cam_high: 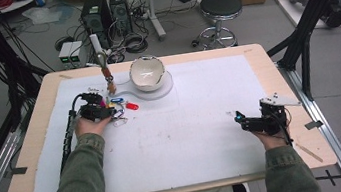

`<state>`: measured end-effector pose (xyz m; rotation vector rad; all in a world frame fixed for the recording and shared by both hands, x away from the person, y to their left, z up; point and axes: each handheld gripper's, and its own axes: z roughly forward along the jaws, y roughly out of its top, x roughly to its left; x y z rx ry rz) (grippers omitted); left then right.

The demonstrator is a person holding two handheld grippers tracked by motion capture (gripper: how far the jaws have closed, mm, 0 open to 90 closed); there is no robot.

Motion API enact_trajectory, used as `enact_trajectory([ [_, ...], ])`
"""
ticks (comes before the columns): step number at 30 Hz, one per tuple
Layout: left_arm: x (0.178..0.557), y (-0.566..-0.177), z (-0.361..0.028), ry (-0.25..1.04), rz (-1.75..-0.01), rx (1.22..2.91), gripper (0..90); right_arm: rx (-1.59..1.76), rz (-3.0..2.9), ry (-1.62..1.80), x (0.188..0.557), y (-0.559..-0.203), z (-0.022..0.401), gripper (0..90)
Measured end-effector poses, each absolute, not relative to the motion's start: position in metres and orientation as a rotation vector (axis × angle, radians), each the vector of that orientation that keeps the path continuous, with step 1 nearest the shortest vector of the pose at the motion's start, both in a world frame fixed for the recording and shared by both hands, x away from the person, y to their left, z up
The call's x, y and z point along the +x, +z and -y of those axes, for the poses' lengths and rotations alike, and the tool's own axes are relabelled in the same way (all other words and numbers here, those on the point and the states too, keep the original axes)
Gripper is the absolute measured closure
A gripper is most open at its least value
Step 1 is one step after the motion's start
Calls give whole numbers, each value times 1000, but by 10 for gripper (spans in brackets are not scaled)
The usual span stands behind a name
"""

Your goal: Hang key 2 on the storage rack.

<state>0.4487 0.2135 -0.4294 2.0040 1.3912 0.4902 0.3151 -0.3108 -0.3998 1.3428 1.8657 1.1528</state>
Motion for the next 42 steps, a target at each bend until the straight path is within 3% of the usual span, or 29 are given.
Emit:
enact_trajectory([
  [3,448,-427,-215,461,-1410,1961,745,1345,-1861,1155,315,-400,311,6],
  [5,445,-422,-217,473,-1405,1927,826,1337,-1862,1160,315,-399,310,6],
  [14,433,-411,-230,472,-1361,1876,831,1343,-1861,1162,314,-399,310,6],
  [18,428,-405,-232,547,-1318,1903,829,1338,-1859,1163,314,-398,310,6],
  [42,414,-366,-261,612,-1307,1776,831,1330,-1847,1153,313,-398,309,6],
])
